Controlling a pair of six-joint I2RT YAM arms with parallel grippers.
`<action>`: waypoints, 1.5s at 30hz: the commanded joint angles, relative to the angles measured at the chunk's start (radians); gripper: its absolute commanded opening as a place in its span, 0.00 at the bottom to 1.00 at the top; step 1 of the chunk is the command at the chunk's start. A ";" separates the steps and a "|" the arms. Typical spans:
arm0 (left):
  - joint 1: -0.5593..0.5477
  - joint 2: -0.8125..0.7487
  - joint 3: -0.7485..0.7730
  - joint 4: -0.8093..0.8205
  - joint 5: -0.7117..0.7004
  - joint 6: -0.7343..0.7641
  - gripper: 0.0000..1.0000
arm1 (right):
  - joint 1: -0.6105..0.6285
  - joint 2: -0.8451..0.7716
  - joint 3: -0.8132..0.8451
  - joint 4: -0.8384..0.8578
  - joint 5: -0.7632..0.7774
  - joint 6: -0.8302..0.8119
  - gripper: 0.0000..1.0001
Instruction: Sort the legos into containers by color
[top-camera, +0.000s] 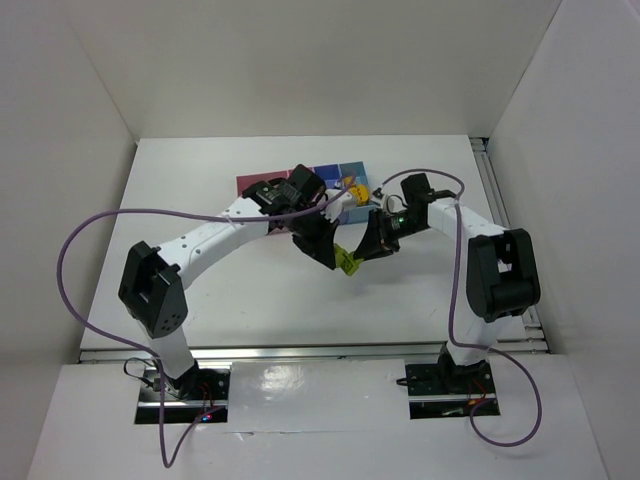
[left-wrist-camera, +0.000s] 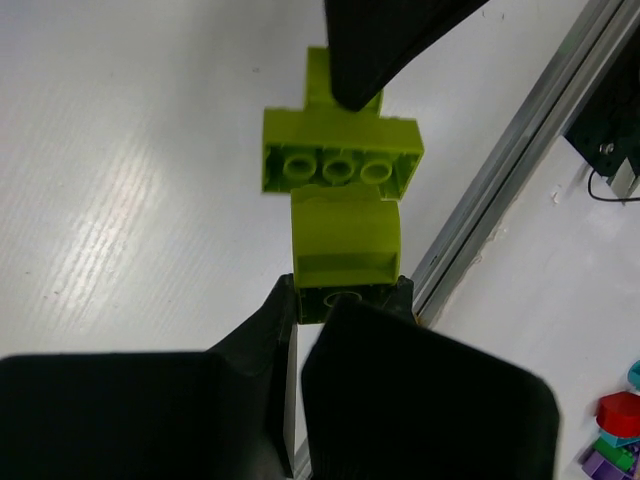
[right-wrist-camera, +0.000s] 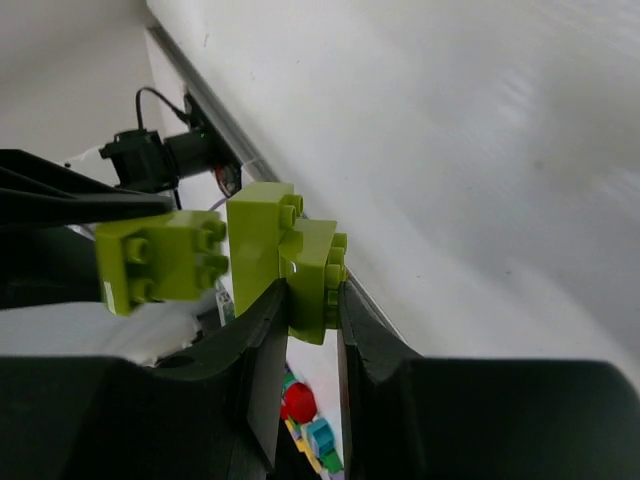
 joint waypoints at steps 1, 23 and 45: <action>0.058 -0.030 0.044 0.009 0.048 -0.008 0.00 | -0.053 0.003 0.013 -0.013 0.059 -0.009 0.02; 0.351 -0.062 -0.082 0.170 0.552 -0.080 0.00 | 0.001 -0.013 0.138 -0.010 0.628 0.130 0.67; 0.412 -0.019 -0.072 0.256 0.973 -0.135 0.00 | 0.147 -0.108 0.197 0.428 -0.245 0.126 0.82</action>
